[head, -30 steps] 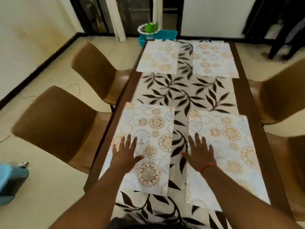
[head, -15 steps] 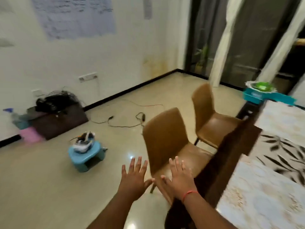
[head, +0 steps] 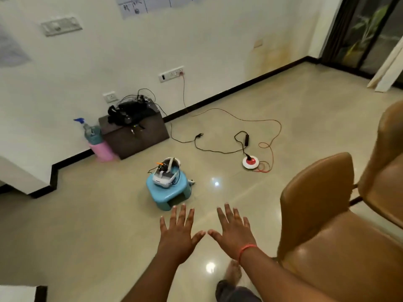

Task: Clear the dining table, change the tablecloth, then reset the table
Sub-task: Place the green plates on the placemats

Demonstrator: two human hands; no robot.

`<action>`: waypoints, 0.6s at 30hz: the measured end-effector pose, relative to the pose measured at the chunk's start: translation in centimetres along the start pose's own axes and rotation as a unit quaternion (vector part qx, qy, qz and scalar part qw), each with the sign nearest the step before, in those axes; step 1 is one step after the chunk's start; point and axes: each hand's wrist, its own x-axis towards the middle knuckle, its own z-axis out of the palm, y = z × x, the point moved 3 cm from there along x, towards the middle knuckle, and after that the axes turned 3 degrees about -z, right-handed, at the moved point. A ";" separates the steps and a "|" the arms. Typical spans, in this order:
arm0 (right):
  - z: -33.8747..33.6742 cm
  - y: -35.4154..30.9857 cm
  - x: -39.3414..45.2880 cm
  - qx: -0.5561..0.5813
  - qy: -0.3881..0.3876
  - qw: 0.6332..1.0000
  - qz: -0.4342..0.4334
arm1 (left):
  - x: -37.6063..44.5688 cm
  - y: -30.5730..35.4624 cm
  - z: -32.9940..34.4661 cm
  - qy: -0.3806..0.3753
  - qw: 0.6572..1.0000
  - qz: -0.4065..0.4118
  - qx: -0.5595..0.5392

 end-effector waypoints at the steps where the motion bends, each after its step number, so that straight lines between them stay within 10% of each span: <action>1: -0.3 0.4 2.3 -0.002 -0.018 1.000 -0.005 | 2.2 -0.6 -0.2 -0.008 1.000 -0.005 -0.004; 7: -7.7 2.1 16.2 0.016 -0.016 1.000 -0.015 | 14.8 -2.4 -4.7 0.007 0.998 -0.053 0.016; 18: -21.0 15.5 31.7 0.043 0.091 0.988 0.118 | 41.4 10.7 -16.3 -0.012 0.991 0.126 0.043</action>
